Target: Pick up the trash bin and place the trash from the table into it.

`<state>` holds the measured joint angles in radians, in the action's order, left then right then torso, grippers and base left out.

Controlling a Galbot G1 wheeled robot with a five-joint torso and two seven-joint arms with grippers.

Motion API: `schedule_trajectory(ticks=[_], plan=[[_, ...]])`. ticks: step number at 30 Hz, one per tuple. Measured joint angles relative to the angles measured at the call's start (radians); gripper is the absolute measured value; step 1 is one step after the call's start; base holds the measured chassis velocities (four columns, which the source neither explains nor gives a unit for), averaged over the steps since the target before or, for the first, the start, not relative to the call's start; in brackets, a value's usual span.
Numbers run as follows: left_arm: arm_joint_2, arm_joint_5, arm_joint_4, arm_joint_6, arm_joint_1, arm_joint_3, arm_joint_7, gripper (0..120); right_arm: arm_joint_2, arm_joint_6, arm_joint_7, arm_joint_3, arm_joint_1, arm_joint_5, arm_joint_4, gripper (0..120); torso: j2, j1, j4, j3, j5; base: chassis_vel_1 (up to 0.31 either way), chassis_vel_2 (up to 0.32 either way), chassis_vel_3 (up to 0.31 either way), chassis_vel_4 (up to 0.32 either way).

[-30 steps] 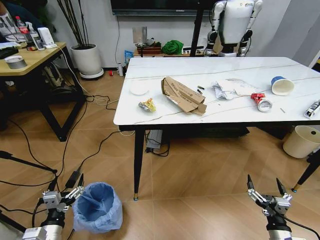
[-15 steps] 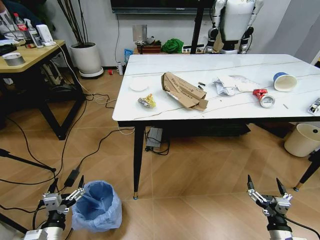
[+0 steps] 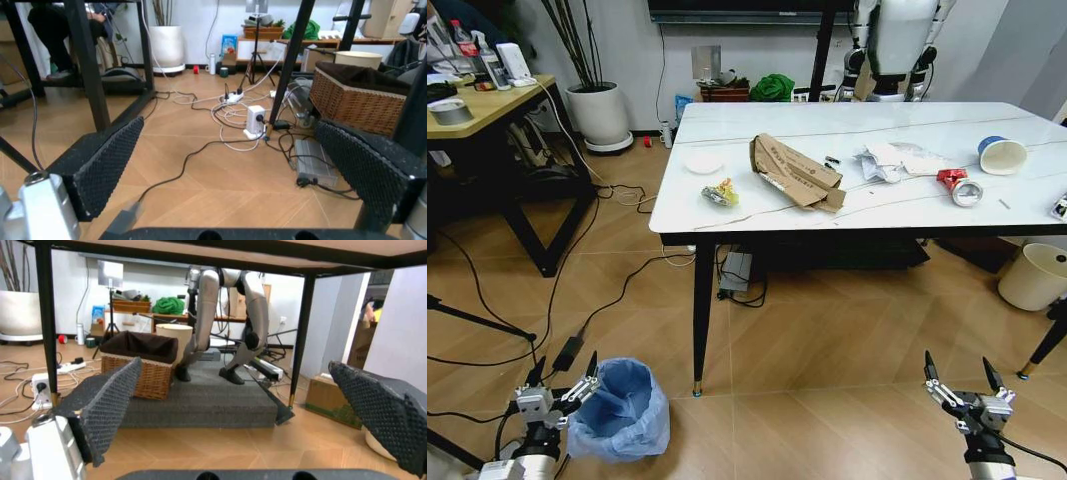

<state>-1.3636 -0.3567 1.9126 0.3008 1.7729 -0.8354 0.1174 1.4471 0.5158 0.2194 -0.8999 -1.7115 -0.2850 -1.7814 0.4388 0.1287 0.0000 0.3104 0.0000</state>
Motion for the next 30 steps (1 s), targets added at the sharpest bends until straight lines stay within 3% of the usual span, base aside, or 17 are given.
schedule_trajectory(ticks=[30], plan=[[-0.003, 0.006, 0.001, 0.006, 0.002, 0.008, 0.006, 100, 0.011, 0.002, 0.002, 0.000, -0.010, 0.000, -0.016, 100, -0.126, -0.041, 0.0000, -0.084, 0.0000, 0.000, 0.000, 0.000, 0.000]])
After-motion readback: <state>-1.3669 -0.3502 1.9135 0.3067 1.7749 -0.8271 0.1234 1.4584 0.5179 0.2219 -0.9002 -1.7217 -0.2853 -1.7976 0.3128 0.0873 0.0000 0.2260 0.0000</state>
